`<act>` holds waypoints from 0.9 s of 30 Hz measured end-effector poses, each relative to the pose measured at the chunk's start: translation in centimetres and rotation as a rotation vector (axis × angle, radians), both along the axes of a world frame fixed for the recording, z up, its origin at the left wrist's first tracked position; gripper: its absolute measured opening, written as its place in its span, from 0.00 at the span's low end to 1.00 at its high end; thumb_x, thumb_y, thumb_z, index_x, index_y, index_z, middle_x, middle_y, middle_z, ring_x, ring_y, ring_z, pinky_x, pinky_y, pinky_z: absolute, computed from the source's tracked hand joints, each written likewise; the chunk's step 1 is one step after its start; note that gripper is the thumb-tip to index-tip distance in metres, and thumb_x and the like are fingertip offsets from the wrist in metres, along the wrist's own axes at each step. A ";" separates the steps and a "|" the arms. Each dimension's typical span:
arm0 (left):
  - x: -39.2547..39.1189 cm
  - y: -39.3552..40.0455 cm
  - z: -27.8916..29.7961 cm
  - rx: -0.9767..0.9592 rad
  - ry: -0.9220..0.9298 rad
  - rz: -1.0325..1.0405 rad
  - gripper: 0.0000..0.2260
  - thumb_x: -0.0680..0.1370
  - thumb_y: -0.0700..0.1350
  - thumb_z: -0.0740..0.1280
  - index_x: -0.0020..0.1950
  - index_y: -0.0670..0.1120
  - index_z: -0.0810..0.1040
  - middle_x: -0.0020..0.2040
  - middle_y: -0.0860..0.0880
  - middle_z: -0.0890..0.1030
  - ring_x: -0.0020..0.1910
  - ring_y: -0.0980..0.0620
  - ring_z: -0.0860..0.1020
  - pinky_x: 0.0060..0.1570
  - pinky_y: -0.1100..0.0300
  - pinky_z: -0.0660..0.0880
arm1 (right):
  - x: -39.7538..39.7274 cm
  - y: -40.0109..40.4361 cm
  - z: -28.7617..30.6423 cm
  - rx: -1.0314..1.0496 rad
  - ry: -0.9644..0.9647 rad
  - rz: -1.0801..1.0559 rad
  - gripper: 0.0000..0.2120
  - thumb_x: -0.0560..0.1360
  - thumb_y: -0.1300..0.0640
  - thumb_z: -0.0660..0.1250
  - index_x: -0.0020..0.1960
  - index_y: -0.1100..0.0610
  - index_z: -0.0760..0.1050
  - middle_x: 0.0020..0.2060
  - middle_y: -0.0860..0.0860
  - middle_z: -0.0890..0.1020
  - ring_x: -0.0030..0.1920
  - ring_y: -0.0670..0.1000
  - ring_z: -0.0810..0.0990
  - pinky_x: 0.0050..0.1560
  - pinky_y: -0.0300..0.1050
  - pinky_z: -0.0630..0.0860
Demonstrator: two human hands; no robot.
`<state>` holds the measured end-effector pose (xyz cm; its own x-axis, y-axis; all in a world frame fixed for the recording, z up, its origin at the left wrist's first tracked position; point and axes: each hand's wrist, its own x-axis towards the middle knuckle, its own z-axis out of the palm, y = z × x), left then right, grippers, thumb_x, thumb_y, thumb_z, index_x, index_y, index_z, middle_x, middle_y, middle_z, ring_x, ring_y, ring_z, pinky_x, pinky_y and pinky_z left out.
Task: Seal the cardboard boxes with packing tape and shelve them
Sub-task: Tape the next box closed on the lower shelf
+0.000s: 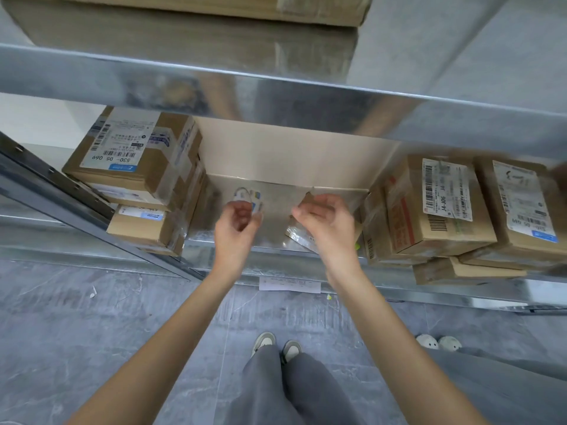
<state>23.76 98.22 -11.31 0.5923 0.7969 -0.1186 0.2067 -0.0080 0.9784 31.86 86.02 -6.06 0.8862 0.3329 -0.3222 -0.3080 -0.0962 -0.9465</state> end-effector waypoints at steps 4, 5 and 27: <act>0.2 3.6 -4.1 0.354 0.336 -0.113 0.06 0.76 0.37 0.67 0.52 0.39 0.77 0.45 0.44 0.81 0.44 0.44 0.78 0.43 0.60 0.69 | 1.4 -4.5 -1.9 -0.614 -0.507 0.069 0.25 0.68 0.52 0.77 0.61 0.57 0.73 0.56 0.53 0.77 0.58 0.55 0.74 0.56 0.43 0.69; 0.3 4.2 -4.8 0.411 0.396 -0.146 0.06 0.76 0.39 0.67 0.52 0.40 0.77 0.46 0.43 0.81 0.45 0.42 0.79 0.43 0.59 0.70 | 1.6 -5.3 -2.6 -0.762 -0.540 0.104 0.30 0.68 0.47 0.77 0.65 0.56 0.71 0.61 0.55 0.74 0.62 0.57 0.69 0.60 0.47 0.66; 3.9 0.5 -3.1 -0.175 0.144 -0.515 0.08 0.85 0.46 0.53 0.61 0.51 0.69 0.55 0.56 0.76 0.55 0.60 0.74 0.53 0.74 0.67 | 4.0 -1.1 -4.4 -1.164 -0.998 0.775 0.57 0.69 0.52 0.75 0.77 0.63 0.34 0.78 0.58 0.37 0.77 0.57 0.35 0.74 0.63 0.39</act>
